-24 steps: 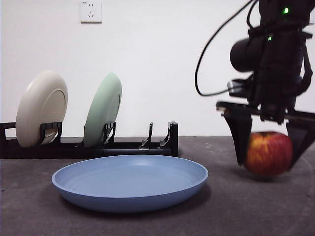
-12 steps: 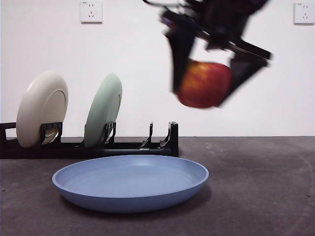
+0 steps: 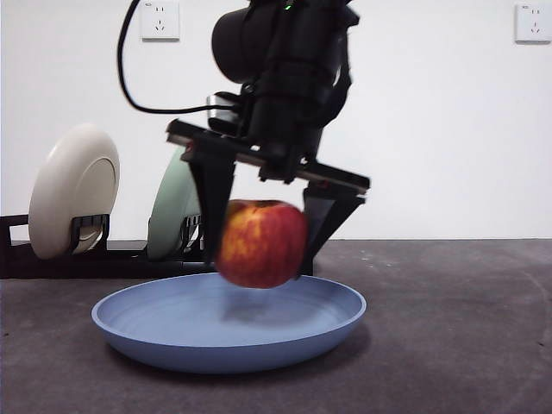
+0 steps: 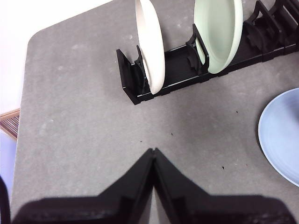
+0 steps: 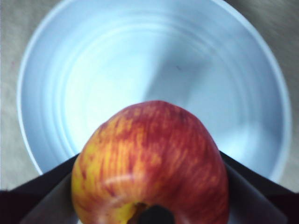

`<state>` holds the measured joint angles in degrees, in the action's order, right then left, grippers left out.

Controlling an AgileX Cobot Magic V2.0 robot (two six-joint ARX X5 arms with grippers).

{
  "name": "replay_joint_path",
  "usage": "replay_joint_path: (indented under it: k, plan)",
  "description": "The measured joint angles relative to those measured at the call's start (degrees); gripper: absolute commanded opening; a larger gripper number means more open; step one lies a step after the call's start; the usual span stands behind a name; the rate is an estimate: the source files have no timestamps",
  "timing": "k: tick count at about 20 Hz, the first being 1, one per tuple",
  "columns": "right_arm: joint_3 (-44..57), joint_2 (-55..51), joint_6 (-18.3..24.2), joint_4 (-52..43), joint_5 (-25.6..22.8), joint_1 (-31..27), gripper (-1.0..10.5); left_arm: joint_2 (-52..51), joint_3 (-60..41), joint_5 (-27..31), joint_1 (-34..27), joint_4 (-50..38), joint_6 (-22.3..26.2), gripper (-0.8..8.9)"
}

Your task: Take the blue plate from the plate rack,put the plate on the table,take the apple from the table,put the apple in the plate

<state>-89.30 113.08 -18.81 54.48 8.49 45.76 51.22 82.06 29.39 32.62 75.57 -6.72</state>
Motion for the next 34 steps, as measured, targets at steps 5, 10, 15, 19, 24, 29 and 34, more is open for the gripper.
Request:
replay_joint_path:
  k: [5,10,15,19,24,29,34]
  plan:
    - [-0.31,2.34,0.42,-0.74,0.04,0.85,0.4,-0.13,0.00,0.00,0.00,0.00,0.00,-0.05]
    - [-0.31,2.95,0.39,-2.67,-0.11,0.87,0.7,-0.11,0.00,0.02,0.00,0.00,0.00,-0.05]
    - [-0.31,3.04,0.39,-2.45,-1.97,0.87,0.7,-0.11,0.00,0.04,0.00,-0.02,0.02,-0.05]
    - [-0.31,3.08,0.42,-2.51,-2.05,0.87,1.6,-0.11,0.00,0.26,0.00,-0.02,0.02,-0.05]
    - [-0.31,3.10,0.46,-3.08,-2.05,0.87,7.2,-0.11,0.00,0.26,0.00,0.00,0.26,-0.05]
    - [-0.33,3.10,0.59,-3.08,-1.42,0.96,7.2,-0.11,0.00,0.26,0.00,-0.02,0.37,-0.05]
    - [-3.58,-1.18,0.66,3.13,-3.30,1.05,7.1,-0.11,0.00,0.28,0.00,-0.02,0.81,-0.06]
